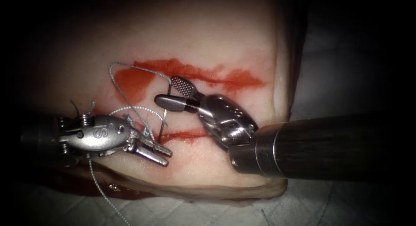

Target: Wound Closure

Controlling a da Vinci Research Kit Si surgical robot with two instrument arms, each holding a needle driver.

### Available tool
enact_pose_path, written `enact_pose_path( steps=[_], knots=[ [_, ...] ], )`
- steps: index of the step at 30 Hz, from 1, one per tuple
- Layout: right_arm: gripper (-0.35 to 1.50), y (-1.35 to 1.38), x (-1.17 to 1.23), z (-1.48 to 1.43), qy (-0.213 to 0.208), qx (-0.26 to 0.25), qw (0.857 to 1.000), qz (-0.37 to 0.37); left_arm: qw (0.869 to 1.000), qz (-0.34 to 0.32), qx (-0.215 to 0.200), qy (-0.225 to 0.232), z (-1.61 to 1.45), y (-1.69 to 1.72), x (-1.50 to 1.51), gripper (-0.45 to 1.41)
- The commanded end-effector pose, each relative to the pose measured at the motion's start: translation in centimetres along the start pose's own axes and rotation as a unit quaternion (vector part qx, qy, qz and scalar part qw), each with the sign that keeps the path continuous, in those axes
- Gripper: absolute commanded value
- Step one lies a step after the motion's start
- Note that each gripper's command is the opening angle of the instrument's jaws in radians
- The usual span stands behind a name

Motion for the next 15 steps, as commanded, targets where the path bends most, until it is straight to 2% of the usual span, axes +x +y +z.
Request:
enact_pose_path(
  steps=[1, 5, 7, 10, 11, 14, 15],
  knots=[
    [1.47, 0.01, -0.04, 0.07, -0.004, 0.004, 1.000, 0.001, 0.999, -0.029, 0.005, -0.017, 0.04, 0.05, -0.01, -0.45],
    [1.47, -0.01, -0.21, 0.05, -0.020, 0.017, 1.000, 0.007, 0.988, -0.122, 0.013, -0.097, -0.06, 0.03, -0.19, -0.45],
    [1.47, -0.02, -0.27, 0.04, -0.028, 0.023, 0.999, 0.009, 0.981, -0.155, 0.013, -0.118, -0.10, 0.01, -0.28, -0.45],
    [1.45, -0.03, -0.33, 0.03, -0.045, 0.035, 0.998, 0.011, 0.958, -0.235, 0.009, -0.165, -0.21, -0.03, -0.50, -0.45],
    [1.45, -0.03, -0.33, 0.03, -0.045, 0.035, 0.998, 0.011, 0.958, -0.235, 0.009, -0.165, -0.21, -0.03, -0.50, -0.45],
    [1.43, -0.02, -0.32, 0.03, -0.048, 0.036, 0.998, 0.011, 0.923, -0.319, 0.010, -0.215, -0.31, -0.08, -0.70, -0.45],
    [1.43, -0.01, -0.31, 0.04, -0.047, 0.032, 0.998, 0.010, 0.887, -0.389, 0.023, -0.246, -0.39, -0.13, -0.84, -0.45]
  ],
)
